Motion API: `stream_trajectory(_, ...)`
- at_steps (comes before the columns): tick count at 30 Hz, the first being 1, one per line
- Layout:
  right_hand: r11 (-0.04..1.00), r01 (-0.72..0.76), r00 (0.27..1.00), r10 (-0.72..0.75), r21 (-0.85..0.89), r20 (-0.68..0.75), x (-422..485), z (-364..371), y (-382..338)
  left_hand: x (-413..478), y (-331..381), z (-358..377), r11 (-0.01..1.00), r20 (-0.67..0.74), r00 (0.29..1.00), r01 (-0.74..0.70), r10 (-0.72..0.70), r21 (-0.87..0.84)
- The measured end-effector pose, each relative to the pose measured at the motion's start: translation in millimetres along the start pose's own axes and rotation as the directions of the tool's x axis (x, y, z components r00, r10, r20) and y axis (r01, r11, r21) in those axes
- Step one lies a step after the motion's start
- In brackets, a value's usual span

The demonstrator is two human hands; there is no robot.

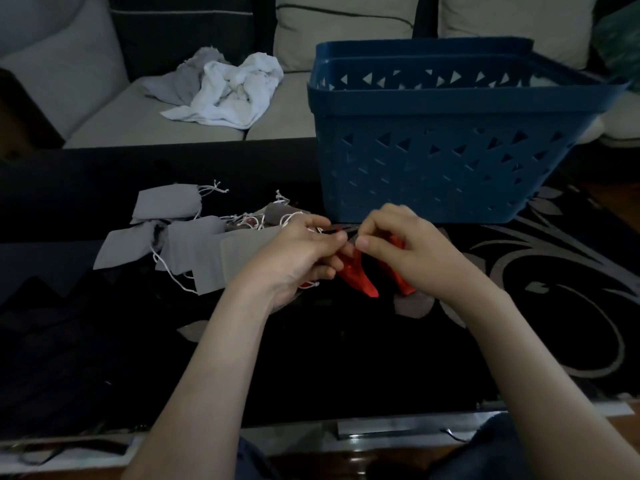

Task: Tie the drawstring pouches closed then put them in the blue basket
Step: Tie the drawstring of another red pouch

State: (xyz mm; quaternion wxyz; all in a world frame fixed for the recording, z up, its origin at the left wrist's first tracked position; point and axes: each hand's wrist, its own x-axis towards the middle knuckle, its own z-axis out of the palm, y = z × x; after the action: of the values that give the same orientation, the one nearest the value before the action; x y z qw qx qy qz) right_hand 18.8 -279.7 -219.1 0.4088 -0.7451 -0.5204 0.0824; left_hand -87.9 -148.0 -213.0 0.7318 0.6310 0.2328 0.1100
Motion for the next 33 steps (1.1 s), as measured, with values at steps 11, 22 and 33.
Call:
stream_trajectory(11,0.995,0.04,0.984,-0.054,-0.088,-0.167,6,10,6,-7,-3,4,0.959,0.245,0.967,-0.011,-0.061,0.283)
stream_trajectory(22,0.974,-0.082,0.927,0.152,0.211,-0.343,6,13,2,-5,-3,7,0.967,0.037,0.986,-0.165,0.161,0.196)
stream_trajectory(33,0.922,-0.19,0.981,0.19,0.338,0.033,5,26,-7,-3,1,5,0.969,-0.16,0.956,-0.239,0.246,0.067)
